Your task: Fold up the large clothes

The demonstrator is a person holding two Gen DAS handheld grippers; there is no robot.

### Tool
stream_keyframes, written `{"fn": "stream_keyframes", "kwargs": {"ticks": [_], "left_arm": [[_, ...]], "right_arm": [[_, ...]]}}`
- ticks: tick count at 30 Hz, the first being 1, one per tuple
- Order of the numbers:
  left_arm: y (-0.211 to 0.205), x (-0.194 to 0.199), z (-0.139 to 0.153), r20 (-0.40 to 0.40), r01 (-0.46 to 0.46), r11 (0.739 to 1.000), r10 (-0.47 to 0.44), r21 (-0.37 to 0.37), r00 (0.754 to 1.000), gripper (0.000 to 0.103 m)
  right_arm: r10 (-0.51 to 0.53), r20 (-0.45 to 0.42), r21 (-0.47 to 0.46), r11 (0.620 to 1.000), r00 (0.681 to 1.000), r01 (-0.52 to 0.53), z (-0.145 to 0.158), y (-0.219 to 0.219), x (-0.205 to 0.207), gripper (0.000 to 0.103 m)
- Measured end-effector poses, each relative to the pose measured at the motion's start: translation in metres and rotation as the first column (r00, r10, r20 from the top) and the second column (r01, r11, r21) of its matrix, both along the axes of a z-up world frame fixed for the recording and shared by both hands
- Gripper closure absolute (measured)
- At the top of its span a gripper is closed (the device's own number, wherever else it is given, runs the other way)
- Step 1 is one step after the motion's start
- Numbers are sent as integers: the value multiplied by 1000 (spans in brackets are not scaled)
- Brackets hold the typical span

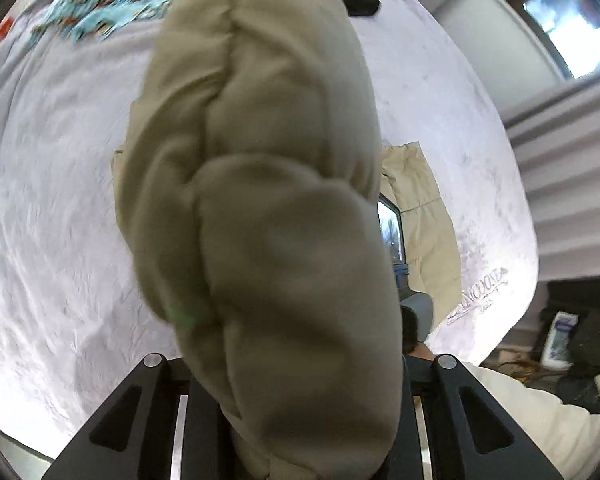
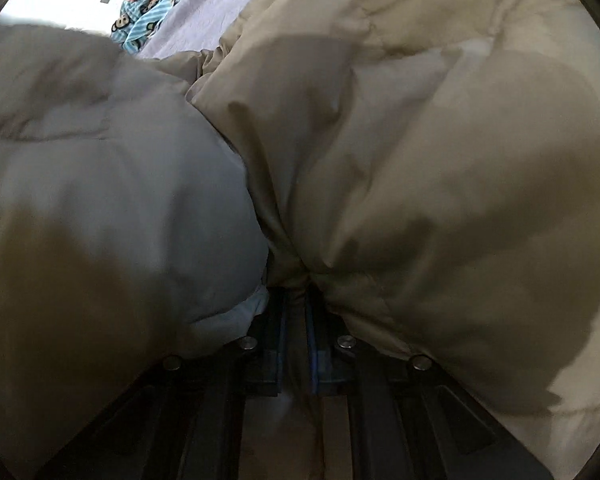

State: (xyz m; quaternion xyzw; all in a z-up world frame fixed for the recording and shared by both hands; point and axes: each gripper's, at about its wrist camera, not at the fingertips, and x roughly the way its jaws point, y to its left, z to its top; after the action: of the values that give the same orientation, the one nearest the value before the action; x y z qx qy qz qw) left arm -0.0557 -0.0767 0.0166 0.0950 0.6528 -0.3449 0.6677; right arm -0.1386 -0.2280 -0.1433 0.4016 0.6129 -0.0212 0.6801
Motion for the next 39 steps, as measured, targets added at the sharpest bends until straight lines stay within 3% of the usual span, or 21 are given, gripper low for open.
{"fn": "stream_keyframes", "kwargs": {"ticks": [3, 5, 7, 11, 12, 14, 18, 21, 22, 23, 24, 25, 26, 30, 33, 35, 37, 39], "left_arm": [[-36, -6, 0, -4, 42, 999, -42, 24, 999, 77], [-66, -16, -9, -15, 52, 998, -51, 41, 999, 69], [-86, -26, -17, -44, 61, 998, -60, 15, 997, 56], [-124, -35, -50, -125, 138, 990, -142, -40, 982, 51], [-130, -36, -57, -153, 158, 985, -166, -62, 974, 41], [-134, -37, -75, -213, 186, 973, -212, -133, 954, 38], [-133, -31, -89, -251, 181, 955, -239, -235, 938, 38], [-122, -18, -94, -279, 142, 957, -212, -252, 936, 38], [-116, -12, -95, -285, 129, 960, -200, -249, 937, 38], [-114, -13, -94, -284, 126, 962, -195, -242, 939, 38], [-112, -16, -91, -277, 131, 963, -196, -236, 941, 38], [-116, -18, -89, -260, 142, 962, -202, -232, 944, 38], [-126, -26, -88, -243, 154, 961, -210, -231, 947, 38], [-140, -26, -82, -191, 194, 954, -240, -230, 952, 38], [-148, -21, -69, -161, 181, 951, -225, -250, 961, 38], [-152, -15, -54, -109, 172, 947, -208, -272, 972, 38], [-150, -10, -34, -5, 173, 947, -181, -269, 983, 38], [-135, -1, -21, 83, 161, 953, -144, -257, 986, 38]], "right_arm": [[-23, 19, 38, 999, 1000, 22, 18, -26, -16, 92], [-46, 45, 37, 998, 998, 44, 36, -55, -38, 92], [-82, 59, 33, 996, 995, 80, 48, -77, -58, 93], [-191, 75, 22, 981, 979, 190, 64, -123, -107, 93], [-205, 75, 23, 979, 976, 204, 64, -128, -114, 93], [-246, 76, 45, 969, 966, 243, 61, -137, -127, 93], [-282, 74, 83, 957, 956, 276, 60, -143, -157, 93], [-283, 88, 85, 957, 955, 276, 70, -146, -174, 92], [-275, 94, 72, 960, 957, 269, 73, -145, -171, 90], [-261, 105, 47, 965, 959, 258, 82, -143, -176, 77], [-250, 119, 26, 968, 961, 249, 91, -140, -184, 66], [-245, 130, 18, 970, 961, 244, 98, -137, -185, 38], [-235, 156, 11, 972, 959, 236, 109, -134, -192, 22], [-151, 271, 15, 988, 951, 153, 155, -95, -195, 22], [-84, 296, 11, 996, 951, 85, 165, -60, -185, 22], [-52, 290, -19, 998, 956, 61, 161, -43, -173, 22], [-17, 239, -113, 993, 971, 45, 156, -28, -163, 22], [-39, 168, -225, 971, 985, 77, 147, -19, -151, 28]]}}
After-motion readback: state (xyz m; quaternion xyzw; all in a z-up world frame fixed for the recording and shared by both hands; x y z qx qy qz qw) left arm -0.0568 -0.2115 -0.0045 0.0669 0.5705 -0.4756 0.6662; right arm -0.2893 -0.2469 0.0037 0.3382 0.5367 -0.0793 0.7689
